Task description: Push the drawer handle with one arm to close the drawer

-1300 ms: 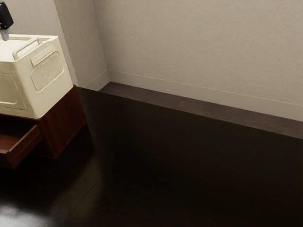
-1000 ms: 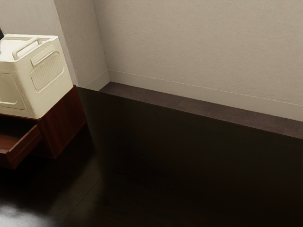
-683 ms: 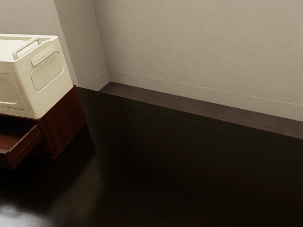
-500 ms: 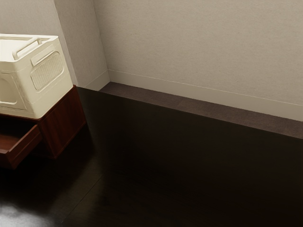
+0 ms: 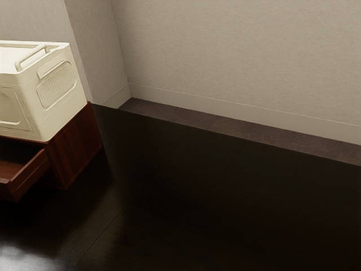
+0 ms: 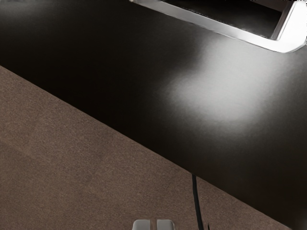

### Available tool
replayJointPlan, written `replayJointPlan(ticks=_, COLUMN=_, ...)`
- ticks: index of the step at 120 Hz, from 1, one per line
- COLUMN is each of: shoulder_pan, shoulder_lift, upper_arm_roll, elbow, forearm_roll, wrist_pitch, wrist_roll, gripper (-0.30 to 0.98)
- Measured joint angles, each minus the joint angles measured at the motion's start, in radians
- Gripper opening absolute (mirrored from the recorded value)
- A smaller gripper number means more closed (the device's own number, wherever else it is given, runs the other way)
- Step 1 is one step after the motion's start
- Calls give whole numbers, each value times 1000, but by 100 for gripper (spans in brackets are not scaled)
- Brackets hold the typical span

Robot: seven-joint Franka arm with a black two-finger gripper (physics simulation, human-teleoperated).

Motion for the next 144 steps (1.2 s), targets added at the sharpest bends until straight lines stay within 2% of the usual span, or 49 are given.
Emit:
replayJointPlan(ticks=25, shoulder_pan=-72, shoulder_lift=56, upper_arm_roll=80, elbow=-51, forearm_roll=-7, wrist_pitch=123, wrist_roll=19, gripper=-10)
replayJointPlan(ticks=38, shoulder_pan=-136, shoulder_lift=69, upper_arm_roll=158, elbow=-68, forearm_roll=-15, wrist_pitch=173, wrist_roll=22, gripper=-10)
replayJointPlan(ticks=62, shoulder_pan=-151, shoulder_lift=77, upper_arm_roll=212, elbow=-135, forearm_roll=-18, wrist_pitch=303, wrist_roll=25, gripper=-10)
replayJointPlan(ticks=114, shoulder_pan=-167, shoulder_lift=130, upper_arm_roll=236, elbow=-159, forearm_roll=-3, wrist_pitch=511, wrist_roll=25, gripper=-10)
replayJointPlan(ticks=144, shoulder_pan=-200, shoulder_lift=156, upper_arm_roll=242, elbow=-177, forearm_roll=-17, wrist_pitch=641, wrist_roll=18, gripper=-10)
